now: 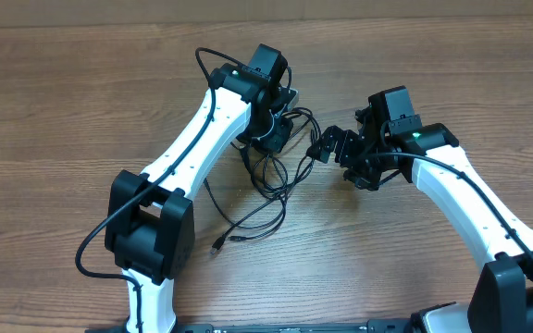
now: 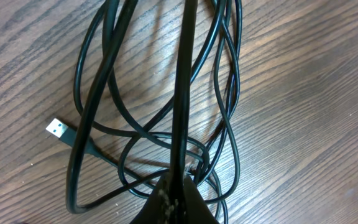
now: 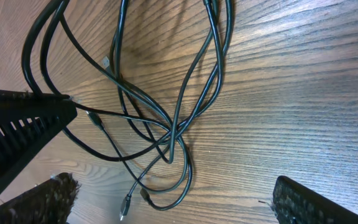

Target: Untangle cables

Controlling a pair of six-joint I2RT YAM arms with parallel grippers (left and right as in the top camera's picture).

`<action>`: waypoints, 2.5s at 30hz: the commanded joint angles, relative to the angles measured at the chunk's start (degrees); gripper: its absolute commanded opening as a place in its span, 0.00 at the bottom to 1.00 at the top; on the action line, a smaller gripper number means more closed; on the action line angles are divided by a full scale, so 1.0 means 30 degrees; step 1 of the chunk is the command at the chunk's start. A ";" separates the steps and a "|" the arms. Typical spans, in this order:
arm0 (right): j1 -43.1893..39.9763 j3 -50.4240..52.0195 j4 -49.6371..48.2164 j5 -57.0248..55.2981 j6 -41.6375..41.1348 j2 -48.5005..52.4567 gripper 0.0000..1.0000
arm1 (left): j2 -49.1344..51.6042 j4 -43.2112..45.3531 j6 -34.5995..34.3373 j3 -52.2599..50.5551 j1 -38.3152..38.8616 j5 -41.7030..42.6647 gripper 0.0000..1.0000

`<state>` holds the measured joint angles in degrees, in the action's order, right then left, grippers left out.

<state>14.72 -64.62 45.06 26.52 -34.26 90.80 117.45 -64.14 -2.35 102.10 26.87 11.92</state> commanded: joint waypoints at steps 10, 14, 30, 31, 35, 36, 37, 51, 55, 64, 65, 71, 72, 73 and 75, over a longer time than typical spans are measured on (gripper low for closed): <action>-0.0058 -0.0342 -0.0044 -0.0204 0.0160 -0.0372 1.00 | -0.0437 -0.0036 0.0219 0.0270 -0.0066 -0.0029 0.22; -0.0058 -0.0342 -0.0044 -0.0204 0.0160 -0.0372 1.00 | -0.0430 0.0758 0.0036 -0.0765 -0.0051 -0.0029 0.19; -0.0058 -0.0342 -0.0044 -0.0204 0.0160 -0.0372 1.00 | -0.0444 0.1530 -0.0138 -0.1377 -0.0087 0.0124 0.04; -0.0058 -0.0342 -0.0044 -0.0204 0.0160 -0.0372 1.00 | -0.0444 0.1158 -0.0138 -0.1035 -0.0087 0.0124 0.04; -0.0058 -0.0342 -0.0044 -0.0204 0.0160 -0.0372 1.00 | -0.0444 -0.0532 -0.0131 0.0597 -0.0095 0.0131 0.04; -0.0058 -0.0342 -0.0044 -0.0204 0.0153 -0.0372 1.00 | -0.0444 -0.0925 -0.0131 0.0991 -0.0095 0.0131 0.04; -0.0058 -0.0342 -0.0044 -0.0204 0.0160 -0.0372 1.00 | -0.0444 -0.1370 -0.0131 0.1428 -0.0095 0.0131 0.04; -0.0058 -0.0342 -0.0044 -0.0204 0.0160 -0.0372 1.00 | -0.0554 -0.6011 -0.0131 0.6725 -0.0087 0.0619 0.04; -0.0058 -0.0342 -0.0044 -0.0204 0.0153 -0.0372 1.00 | -0.0860 -0.6492 -0.0138 0.7308 -0.0087 0.0619 0.04; -0.0058 -0.0342 -0.1552 -0.1705 0.0080 -0.0372 1.00 | -0.1923 -0.6608 -0.0131 0.7672 -0.0138 0.1042 0.04; -0.0058 -0.0342 -0.1581 -0.1457 -0.0007 -0.0372 1.00 | -0.2069 -0.6594 -0.0146 0.7825 -0.0168 0.1071 0.04; -0.0058 -0.0342 -0.1545 0.0204 0.0015 -0.0372 1.00 | -0.3104 -0.6470 -0.0138 0.8794 -0.0189 0.1115 0.04; -0.0058 -0.0342 -0.1654 0.0197 0.0007 -0.0372 0.98 | -0.3279 -0.6411 -0.0138 0.8903 -0.0189 0.1122 0.04; -0.0058 -0.0335 -0.1727 0.0189 0.0007 -0.0372 0.86 | -0.3461 -0.6339 -0.0138 0.8969 -0.0189 0.1122 0.04; 0.0080 -0.0335 -0.1741 0.0197 0.0007 -0.0372 0.73 | -0.3847 -0.6105 -0.0138 0.9041 -0.0189 0.1122 0.04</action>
<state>14.72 -64.62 40.23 25.78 -34.24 90.80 109.49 -83.33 -2.79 127.20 26.85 14.37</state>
